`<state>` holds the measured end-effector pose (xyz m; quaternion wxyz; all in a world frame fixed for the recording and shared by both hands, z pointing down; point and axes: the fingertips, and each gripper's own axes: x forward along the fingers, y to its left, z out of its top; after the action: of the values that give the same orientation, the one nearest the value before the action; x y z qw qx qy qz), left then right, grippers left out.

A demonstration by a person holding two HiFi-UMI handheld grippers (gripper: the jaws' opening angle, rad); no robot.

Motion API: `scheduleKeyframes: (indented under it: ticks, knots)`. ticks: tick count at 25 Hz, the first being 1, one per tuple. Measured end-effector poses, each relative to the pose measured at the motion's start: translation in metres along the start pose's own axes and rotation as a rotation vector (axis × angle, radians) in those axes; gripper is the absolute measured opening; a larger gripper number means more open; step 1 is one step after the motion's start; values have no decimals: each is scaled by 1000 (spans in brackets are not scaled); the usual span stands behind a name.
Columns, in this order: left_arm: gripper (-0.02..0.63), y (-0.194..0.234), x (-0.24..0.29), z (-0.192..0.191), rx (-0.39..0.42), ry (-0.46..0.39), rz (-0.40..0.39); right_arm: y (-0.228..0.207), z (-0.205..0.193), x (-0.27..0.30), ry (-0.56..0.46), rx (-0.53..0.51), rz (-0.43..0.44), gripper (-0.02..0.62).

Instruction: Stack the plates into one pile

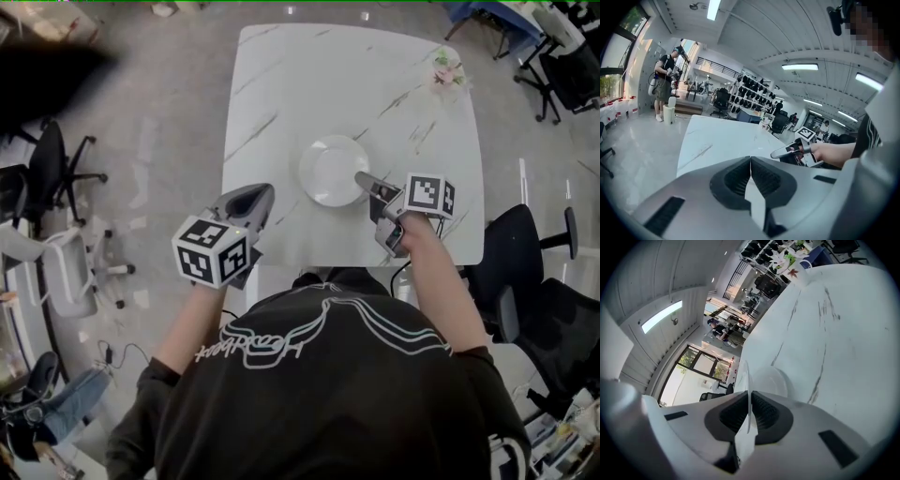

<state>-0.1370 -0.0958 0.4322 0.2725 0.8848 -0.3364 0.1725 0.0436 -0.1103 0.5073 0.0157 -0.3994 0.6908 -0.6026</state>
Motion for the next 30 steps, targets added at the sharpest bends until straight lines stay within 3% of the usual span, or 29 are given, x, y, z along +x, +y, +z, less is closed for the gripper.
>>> scheduleKeyframes:
  ticks: [7, 14, 16, 17, 20, 30]
  knots:
    - [25, 4, 2, -5, 1, 13, 4, -11, 1, 6, 5, 13, -22, 38]
    - [25, 4, 3, -11, -2, 28, 8, -10, 3, 7, 27, -80, -36, 43]
    - [25, 3, 4, -12, -3, 32, 6, -7, 3, 7, 44, -127, -35, 100]
    - [25, 3, 4, -12, -2, 34, 4, -5, 0, 7, 63, -161, -33, 159]
    - [25, 0, 5, -14, 1, 40, 1, -1, -13, 7, 155, -302, -37, 218]
    - [25, -5, 8, -20, 8, 54, -17, -14, -44, 10, 513, -891, -245, 270]
